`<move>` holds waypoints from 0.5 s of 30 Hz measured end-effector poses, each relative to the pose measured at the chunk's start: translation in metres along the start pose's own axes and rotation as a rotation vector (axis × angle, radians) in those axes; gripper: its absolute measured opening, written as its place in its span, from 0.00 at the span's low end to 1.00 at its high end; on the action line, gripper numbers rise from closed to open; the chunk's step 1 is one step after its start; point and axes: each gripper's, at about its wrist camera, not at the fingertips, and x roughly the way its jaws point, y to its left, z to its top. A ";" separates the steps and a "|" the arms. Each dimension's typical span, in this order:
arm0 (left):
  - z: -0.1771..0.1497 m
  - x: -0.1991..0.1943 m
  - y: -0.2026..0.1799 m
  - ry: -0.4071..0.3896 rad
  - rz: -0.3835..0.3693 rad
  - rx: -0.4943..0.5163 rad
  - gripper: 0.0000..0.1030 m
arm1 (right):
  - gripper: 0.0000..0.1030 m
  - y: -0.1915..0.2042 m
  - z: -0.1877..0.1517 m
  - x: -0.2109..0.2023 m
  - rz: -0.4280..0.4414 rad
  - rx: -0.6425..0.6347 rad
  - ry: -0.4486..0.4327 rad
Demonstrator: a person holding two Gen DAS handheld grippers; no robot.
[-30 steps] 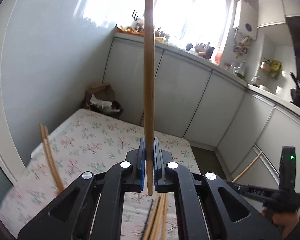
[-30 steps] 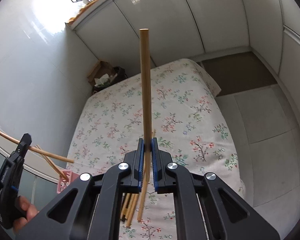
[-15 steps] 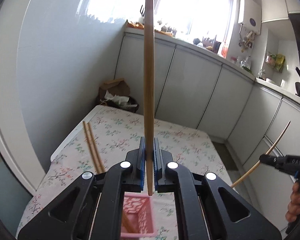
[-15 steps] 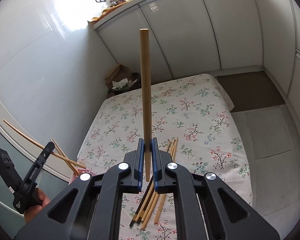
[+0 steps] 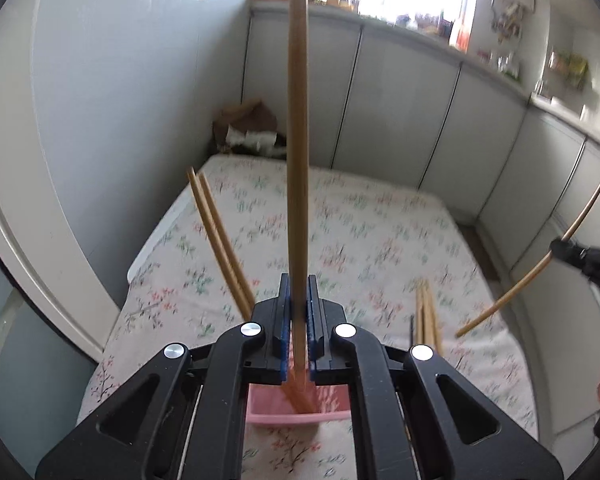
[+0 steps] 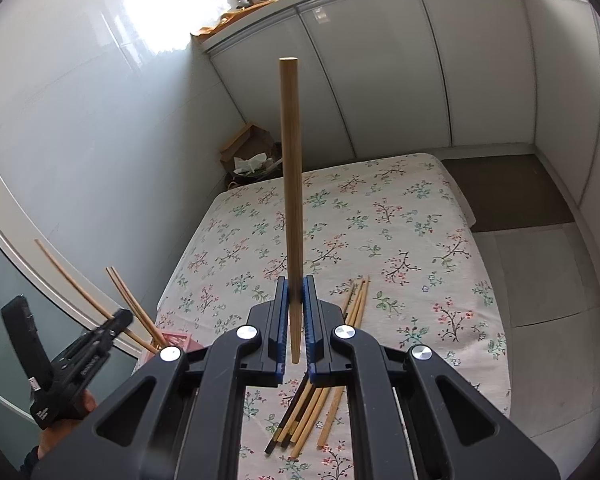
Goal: Organize utensils
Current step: 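Open the left tool over the pink cup while the right tool drops its chopstick in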
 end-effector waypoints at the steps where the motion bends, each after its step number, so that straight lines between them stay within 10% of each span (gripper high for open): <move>1: -0.001 0.005 0.001 0.029 0.018 0.005 0.05 | 0.07 0.002 -0.001 0.001 0.000 -0.006 0.002; 6: -0.010 0.024 0.011 0.166 0.001 -0.026 0.06 | 0.07 0.019 -0.005 0.009 0.003 -0.049 0.015; 15: 0.002 -0.019 0.014 0.090 -0.037 -0.043 0.30 | 0.07 0.063 -0.010 0.012 0.020 -0.137 -0.008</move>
